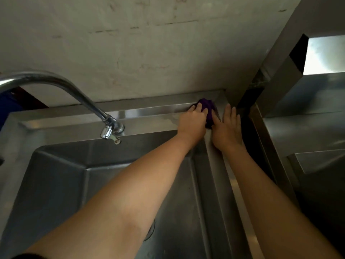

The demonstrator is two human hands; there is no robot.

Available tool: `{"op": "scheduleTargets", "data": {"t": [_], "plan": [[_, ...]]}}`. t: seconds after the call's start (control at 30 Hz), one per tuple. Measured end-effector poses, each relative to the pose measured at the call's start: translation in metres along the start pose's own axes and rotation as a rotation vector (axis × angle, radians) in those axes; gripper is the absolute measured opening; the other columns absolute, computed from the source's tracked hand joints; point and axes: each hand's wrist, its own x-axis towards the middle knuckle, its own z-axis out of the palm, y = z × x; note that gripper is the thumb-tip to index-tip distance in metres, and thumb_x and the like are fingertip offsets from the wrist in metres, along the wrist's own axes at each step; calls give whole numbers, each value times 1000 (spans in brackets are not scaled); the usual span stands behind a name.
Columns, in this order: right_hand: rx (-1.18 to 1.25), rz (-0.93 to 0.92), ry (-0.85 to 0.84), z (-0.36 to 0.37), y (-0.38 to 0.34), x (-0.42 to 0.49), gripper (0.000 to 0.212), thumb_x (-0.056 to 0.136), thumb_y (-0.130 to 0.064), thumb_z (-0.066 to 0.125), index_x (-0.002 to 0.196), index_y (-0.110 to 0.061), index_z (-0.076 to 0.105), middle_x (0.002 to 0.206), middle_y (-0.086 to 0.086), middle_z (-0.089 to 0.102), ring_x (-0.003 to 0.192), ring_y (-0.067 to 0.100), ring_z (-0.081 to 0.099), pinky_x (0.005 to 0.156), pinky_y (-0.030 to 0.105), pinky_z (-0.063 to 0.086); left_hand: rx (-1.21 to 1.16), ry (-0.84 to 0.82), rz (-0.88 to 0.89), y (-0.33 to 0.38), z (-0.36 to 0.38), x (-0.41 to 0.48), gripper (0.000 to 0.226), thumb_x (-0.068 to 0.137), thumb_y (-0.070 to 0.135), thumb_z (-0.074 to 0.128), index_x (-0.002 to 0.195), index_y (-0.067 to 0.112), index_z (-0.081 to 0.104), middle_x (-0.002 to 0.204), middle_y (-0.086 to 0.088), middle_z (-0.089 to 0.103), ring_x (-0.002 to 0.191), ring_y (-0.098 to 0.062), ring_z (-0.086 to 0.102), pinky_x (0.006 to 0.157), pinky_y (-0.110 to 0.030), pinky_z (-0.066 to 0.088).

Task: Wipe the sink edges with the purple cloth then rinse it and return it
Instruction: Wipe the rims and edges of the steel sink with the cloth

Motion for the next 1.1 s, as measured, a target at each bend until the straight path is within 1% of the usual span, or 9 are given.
{"op": "scheduleTargets", "data": {"t": [0.1, 0.27, 0.4, 0.6, 0.73, 0.87, 0.93, 1.0, 1.1], "plan": [[-40, -37, -4, 0, -4, 0, 56, 98, -28, 32, 148, -33, 9, 157, 18, -11, 144, 32, -14, 117, 42, -6, 27, 15, -17, -4, -2, -4, 42, 89, 19, 55, 130, 11, 47, 142, -12, 42, 127, -29, 44, 91, -38, 45], [-3, -154, 18, 0, -15, 0, 57, 95, -23, 39, 148, -27, 19, 159, 13, -1, 146, 29, -8, 117, 42, -3, 40, 34, -46, -18, -5, -15, 41, 89, 20, 55, 128, 12, 49, 139, -11, 44, 124, -28, 47, 87, -38, 47], [19, -211, 31, 5, -31, -4, 57, 95, -19, 38, 149, -24, 18, 159, 11, -3, 146, 28, -8, 117, 41, -6, 18, 55, -66, -33, -8, -28, 38, 87, 18, 57, 124, 12, 52, 135, -9, 48, 120, -26, 49, 84, -37, 48], [37, -256, 48, 12, -58, -9, 60, 96, -15, 39, 149, -23, 13, 159, 9, -4, 146, 25, -10, 116, 40, -6, 14, 79, -82, -57, -14, -43, 37, 89, 19, 55, 125, 12, 54, 137, -10, 49, 122, -27, 49, 87, -38, 49], [79, -270, 38, 16, -71, -10, 61, 95, -11, 39, 149, -19, 13, 159, 9, -2, 146, 25, -9, 115, 37, -9, 1, 82, -97, -70, -14, -50, 42, 89, 19, 55, 130, 12, 50, 143, -10, 44, 127, -28, 45, 91, -39, 48], [106, -241, 60, 21, -76, -13, 62, 94, -7, 40, 149, -16, 13, 159, 8, 4, 146, 24, -5, 116, 37, -7, 23, 63, -90, -72, -15, -51, 45, 90, 19, 54, 134, 12, 46, 148, -13, 37, 132, -30, 42, 97, -40, 46], [233, -241, 89, 20, -79, -17, 59, 94, -3, 39, 148, -13, 19, 158, 9, 11, 146, 23, 0, 118, 37, -2, 29, 54, -78, -70, -19, -54, 46, 92, 19, 53, 137, 11, 43, 149, -15, 36, 132, -31, 41, 99, -40, 45], [501, -245, 115, 15, -81, -23, 54, 93, -1, 40, 145, -11, 28, 155, 10, 23, 146, 23, 11, 120, 39, 10, -26, 66, -91, -71, -26, -59, 46, 94, 22, 51, 138, 12, 44, 147, -13, 42, 128, -30, 46, 98, -39, 44], [1049, -176, -13, -2, -86, -35, 47, 96, -13, 44, 140, -25, 36, 143, -1, 43, 132, 13, 38, 109, 31, 34, -334, 224, -208, -77, -32, -74, 46, 90, 25, 57, 135, 15, 51, 135, -7, 57, 118, -25, 57, 94, -36, 46]]}}
